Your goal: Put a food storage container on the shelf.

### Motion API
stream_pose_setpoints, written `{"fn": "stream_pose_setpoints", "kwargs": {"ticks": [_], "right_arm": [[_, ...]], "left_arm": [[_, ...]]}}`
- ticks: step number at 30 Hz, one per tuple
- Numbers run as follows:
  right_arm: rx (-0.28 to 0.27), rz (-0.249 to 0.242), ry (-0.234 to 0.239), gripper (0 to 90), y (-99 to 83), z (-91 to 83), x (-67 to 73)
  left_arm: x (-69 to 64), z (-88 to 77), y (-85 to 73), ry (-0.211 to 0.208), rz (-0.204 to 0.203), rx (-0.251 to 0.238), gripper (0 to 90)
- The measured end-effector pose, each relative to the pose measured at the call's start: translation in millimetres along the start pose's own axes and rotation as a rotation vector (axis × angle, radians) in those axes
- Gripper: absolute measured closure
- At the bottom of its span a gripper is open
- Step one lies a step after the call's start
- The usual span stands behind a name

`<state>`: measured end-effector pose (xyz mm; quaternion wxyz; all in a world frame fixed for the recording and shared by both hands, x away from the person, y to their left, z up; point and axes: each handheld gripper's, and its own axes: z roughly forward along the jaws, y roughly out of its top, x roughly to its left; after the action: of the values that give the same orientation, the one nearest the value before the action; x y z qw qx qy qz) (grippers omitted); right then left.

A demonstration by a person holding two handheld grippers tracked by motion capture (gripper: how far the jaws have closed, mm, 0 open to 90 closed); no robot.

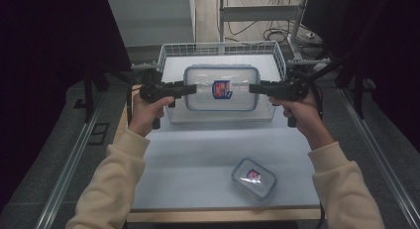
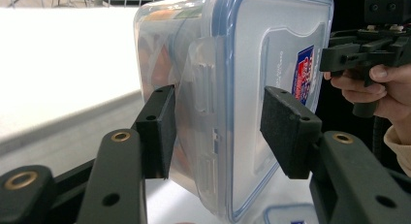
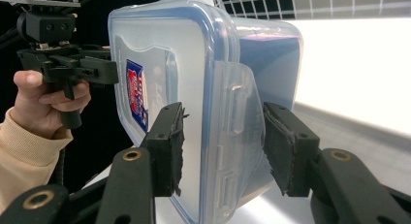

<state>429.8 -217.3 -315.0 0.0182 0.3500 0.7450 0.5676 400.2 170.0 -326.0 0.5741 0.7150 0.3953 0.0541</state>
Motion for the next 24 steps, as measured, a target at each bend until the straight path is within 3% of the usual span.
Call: {"fn": "stream_pose_setpoints", "kwargs": {"ticks": [5,11,19,24], "right_arm": [[0.006,-0.009,-0.021,51.2,21.7,2.4,-3.2],[0.023,0.007,-0.022,51.1,42.1,13.3,-19.5],[0.043,0.042,-0.022,50.9,55.4,29.7,-44.1],[0.043,0.074,-0.021,50.6,60.3,35.7,-54.9]], "left_arm": [[9.8,5.5,19.6,-0.002,-0.007,0.000,48.2],[26.1,16.4,36.3,0.001,-0.034,0.015,48.0],[49.4,32.1,48.7,0.001,-0.064,0.042,48.0],[56.7,38.5,54.7,0.004,-0.081,0.039,47.8]]}}
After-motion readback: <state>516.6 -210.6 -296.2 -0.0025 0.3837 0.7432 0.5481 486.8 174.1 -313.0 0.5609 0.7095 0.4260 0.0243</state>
